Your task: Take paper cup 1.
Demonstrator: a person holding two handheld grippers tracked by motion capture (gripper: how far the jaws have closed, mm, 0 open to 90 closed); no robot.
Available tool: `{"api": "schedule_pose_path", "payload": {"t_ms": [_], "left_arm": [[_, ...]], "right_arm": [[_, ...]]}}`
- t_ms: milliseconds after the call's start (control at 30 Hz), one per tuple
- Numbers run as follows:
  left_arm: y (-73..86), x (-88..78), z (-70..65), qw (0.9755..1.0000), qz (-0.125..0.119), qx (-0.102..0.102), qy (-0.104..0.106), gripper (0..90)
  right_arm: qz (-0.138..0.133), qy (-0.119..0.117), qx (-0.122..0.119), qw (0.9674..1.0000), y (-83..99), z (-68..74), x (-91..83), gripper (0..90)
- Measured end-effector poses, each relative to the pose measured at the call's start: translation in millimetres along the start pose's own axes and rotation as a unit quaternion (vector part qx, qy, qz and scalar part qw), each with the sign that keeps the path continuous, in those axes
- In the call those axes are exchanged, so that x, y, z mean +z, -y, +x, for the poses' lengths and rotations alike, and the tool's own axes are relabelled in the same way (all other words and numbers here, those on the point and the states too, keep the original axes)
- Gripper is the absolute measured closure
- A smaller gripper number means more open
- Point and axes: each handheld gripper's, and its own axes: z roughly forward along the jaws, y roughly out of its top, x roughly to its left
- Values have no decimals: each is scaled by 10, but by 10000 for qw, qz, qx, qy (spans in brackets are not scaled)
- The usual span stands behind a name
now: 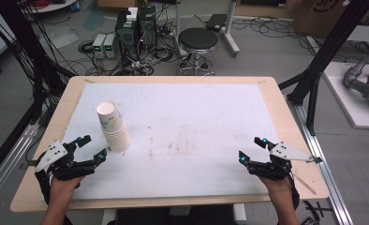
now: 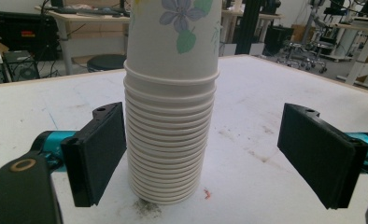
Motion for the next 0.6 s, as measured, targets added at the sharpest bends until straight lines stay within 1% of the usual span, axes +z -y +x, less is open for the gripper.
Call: {"api": "schedule_pose_path", "payload": {"t_ms": [200, 467, 600], "left_arm": [[1, -4, 7, 10000, 6, -14, -16, 155], [-5, 30, 3, 10000, 2, -4, 23, 155], [-10, 40, 4, 10000, -25, -70, 5, 155]], "right_arm": [[5, -14, -4, 10000, 9, -12, 14, 194], [-13, 8, 24, 10000, 28, -16, -5, 194], [-31, 20, 81, 10000, 38, -34, -4, 194]]}}
